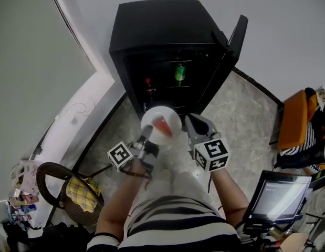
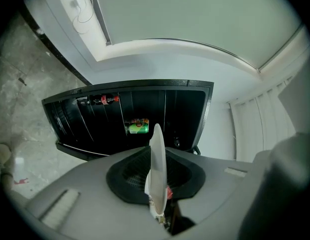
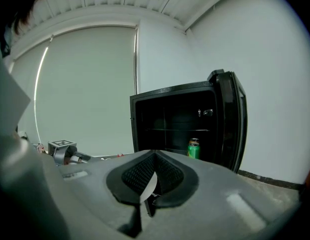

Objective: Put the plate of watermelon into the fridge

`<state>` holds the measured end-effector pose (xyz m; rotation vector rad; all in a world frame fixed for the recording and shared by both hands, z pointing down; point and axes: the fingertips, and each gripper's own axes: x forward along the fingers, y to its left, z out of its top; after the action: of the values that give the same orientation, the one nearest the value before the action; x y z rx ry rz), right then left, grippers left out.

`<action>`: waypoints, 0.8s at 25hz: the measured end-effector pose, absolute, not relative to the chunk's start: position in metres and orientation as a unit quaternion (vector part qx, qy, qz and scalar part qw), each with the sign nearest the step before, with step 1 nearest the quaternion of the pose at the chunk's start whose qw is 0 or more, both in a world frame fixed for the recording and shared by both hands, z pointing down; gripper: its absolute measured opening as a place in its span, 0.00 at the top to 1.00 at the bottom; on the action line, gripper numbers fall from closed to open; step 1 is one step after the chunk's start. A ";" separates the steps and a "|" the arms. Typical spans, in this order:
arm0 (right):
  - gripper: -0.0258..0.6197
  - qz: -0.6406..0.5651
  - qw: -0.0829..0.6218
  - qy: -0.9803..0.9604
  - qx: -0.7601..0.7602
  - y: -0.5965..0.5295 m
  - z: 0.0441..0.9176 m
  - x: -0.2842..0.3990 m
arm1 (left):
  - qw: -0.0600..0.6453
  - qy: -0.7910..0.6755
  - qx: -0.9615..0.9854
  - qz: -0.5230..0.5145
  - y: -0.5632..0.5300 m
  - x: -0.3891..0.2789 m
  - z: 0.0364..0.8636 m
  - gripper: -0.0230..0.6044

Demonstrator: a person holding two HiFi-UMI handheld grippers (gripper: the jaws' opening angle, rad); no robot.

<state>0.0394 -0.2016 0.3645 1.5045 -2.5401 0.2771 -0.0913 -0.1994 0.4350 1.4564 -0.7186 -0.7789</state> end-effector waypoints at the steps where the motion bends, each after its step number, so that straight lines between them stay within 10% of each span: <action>1: 0.96 0.095 0.089 -0.853 0.505 -0.203 0.367 0.038 | 0.622 -0.314 0.631 -0.341 -0.202 -0.093 0.438 0.89; 20: 0.96 0.097 0.107 -0.867 0.477 -0.294 0.412 0.032 | 0.596 -0.355 0.604 -0.392 -0.290 -0.084 0.490 0.89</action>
<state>0.0324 -0.2940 0.4116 1.4034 -2.5522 0.2842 -0.0843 -0.2902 0.4895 1.4017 -0.8233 -0.9113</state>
